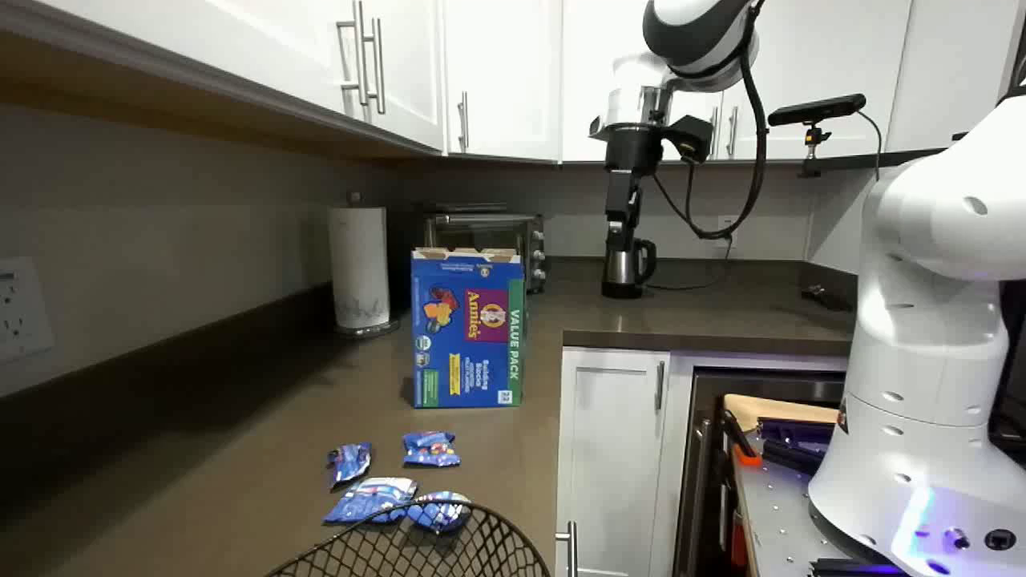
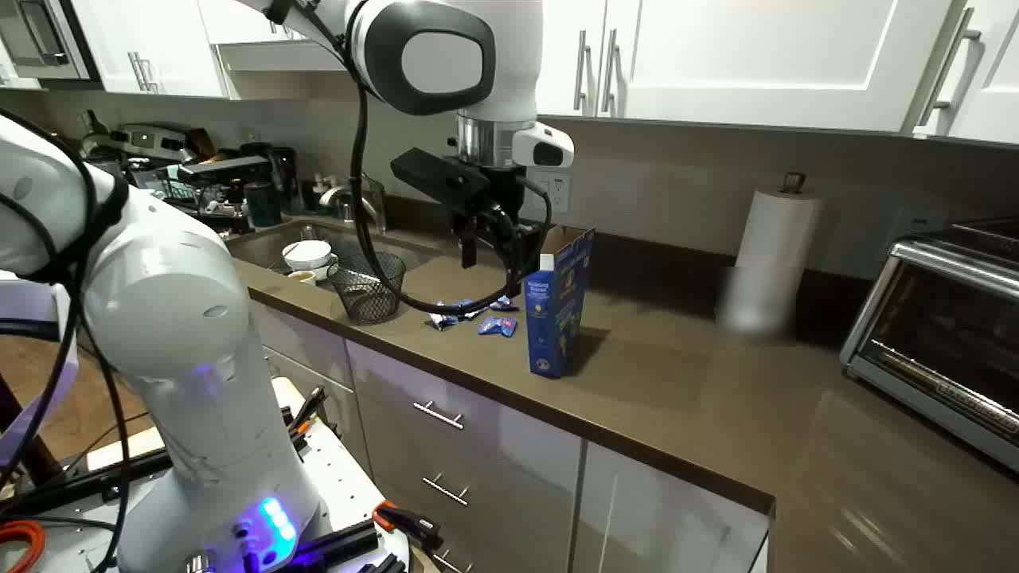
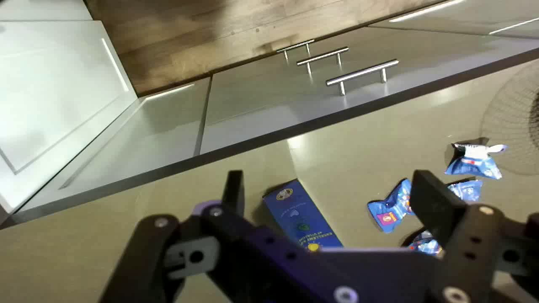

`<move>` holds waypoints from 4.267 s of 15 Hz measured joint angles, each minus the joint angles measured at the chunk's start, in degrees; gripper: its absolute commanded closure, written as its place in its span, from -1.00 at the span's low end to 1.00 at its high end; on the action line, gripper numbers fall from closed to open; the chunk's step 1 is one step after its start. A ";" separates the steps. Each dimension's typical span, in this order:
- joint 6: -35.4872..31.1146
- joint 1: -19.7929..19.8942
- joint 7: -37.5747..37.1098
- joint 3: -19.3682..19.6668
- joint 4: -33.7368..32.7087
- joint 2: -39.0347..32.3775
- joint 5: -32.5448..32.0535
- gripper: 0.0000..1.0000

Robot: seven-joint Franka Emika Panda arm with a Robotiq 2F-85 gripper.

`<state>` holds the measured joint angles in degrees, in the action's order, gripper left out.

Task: Pick one packet on the counter and put it in the box

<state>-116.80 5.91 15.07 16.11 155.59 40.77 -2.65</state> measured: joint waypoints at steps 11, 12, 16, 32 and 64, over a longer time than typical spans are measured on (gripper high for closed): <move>0.00 -1.21 -1.67 -5.29 -0.51 -0.64 0.05 -1.00; 0.02 -1.91 -2.43 -7.07 -0.85 -0.91 0.05 -1.00; 0.11 -5.21 -5.06 -13.80 -3.71 -3.11 0.00 -1.00; -14.13 -11.89 -4.50 -21.97 -17.82 -35.02 -7.10 -1.00; -3.41 -15.98 -13.05 -25.89 -22.82 -35.76 -20.62 -1.00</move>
<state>-120.21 -10.07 2.02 -9.79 132.77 5.01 -23.28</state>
